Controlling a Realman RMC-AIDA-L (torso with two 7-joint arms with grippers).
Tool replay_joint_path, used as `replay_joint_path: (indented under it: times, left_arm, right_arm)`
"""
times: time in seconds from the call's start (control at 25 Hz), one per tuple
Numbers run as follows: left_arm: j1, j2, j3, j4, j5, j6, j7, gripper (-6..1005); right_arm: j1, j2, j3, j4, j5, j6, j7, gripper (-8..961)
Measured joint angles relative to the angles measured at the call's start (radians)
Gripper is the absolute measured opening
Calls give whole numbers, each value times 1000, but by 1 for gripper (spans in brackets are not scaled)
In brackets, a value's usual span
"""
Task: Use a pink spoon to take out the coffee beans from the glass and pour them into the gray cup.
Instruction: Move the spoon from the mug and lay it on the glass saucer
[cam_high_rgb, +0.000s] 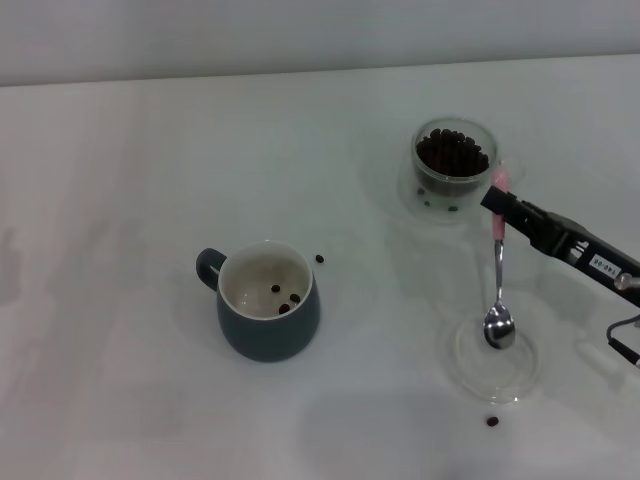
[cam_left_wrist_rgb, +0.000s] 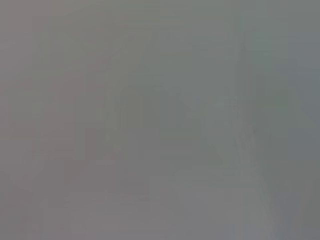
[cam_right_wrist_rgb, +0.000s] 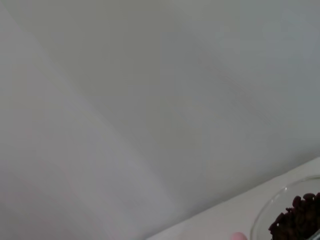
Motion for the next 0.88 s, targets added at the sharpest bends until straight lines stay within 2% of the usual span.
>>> replay_joint_path:
  times: [0.88]
  left_arm:
    - [2,0,0,-2,0,0,0,443]
  right_arm:
    - [-37,-3,-18,42,-1,-65,-42,240]
